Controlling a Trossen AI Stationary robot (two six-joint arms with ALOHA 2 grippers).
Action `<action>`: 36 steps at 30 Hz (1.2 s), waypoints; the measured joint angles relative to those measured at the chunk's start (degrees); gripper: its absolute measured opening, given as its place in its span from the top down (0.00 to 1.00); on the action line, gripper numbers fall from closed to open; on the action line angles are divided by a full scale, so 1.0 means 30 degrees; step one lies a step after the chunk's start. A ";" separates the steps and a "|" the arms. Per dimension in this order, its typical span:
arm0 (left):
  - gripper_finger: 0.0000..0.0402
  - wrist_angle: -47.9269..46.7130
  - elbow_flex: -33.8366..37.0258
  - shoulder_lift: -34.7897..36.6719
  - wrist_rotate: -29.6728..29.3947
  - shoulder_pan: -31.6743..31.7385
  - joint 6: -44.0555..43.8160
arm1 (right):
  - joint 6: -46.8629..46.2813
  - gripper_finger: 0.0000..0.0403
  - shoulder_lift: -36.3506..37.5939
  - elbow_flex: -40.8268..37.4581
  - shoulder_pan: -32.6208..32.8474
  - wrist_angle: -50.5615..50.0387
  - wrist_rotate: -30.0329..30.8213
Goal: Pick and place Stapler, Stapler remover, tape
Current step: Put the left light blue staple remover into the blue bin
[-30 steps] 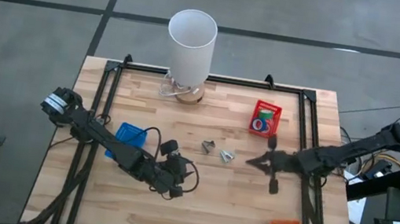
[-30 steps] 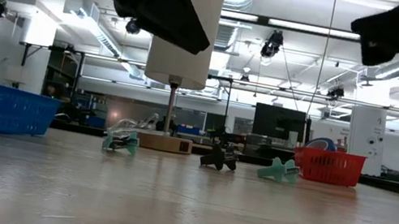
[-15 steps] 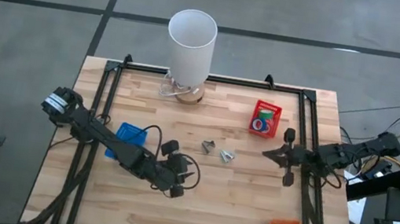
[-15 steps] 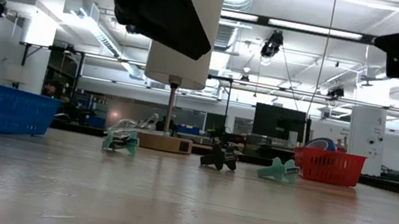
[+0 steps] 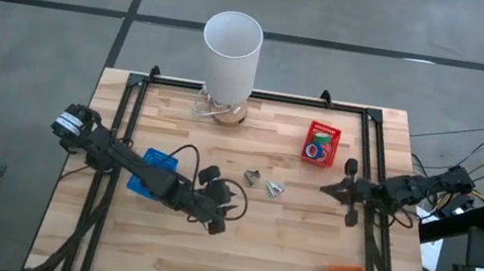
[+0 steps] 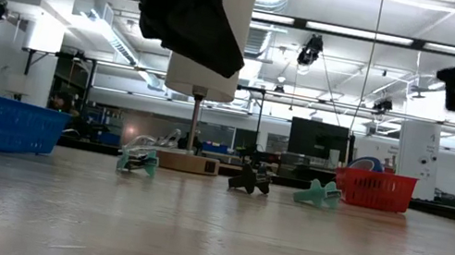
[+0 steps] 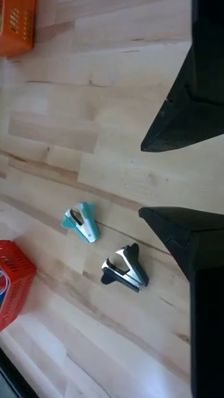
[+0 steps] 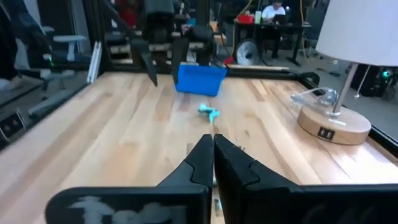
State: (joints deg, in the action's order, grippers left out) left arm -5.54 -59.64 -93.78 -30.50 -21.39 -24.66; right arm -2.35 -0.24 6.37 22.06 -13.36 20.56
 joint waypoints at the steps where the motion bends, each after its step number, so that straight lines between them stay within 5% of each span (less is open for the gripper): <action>1: 0.61 0.0000 0.0000 0.0000 0.0161 0.0097 0.0172 | 0.0094 0.98 0.0076 -0.0232 0.0000 -0.0016 -0.0003; 4: 0.61 -0.0018 0.0000 0.0000 0.1059 0.0551 0.0541 | 0.0343 0.98 -0.0066 -0.0436 -0.0013 0.0104 0.0335; 12: 0.61 -0.1128 0.0465 0.0005 -0.0296 0.1504 0.0240 | 0.0350 0.98 -0.0394 -0.0451 -0.0036 0.0935 0.7121; 22: 0.61 -0.8454 0.0641 0.0004 -0.0042 0.2265 -0.0420 | 0.0348 0.98 -0.0456 -0.0548 -0.0036 0.0975 0.7162; 28: 0.61 -1.2954 0.0619 0.0007 0.1358 0.2631 0.4294 | 0.0334 0.98 -0.0442 -0.0561 -0.0036 0.0974 0.7155; 36: 0.61 -1.2569 0.0612 0.0007 0.2183 0.2631 0.9194 | 0.0336 0.98 -0.0464 -0.0565 -0.0036 0.0977 0.7155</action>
State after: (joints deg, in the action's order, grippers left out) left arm -43.25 -57.80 -93.76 -23.95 -13.50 2.93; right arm -1.34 -1.63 4.67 21.96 -10.43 42.02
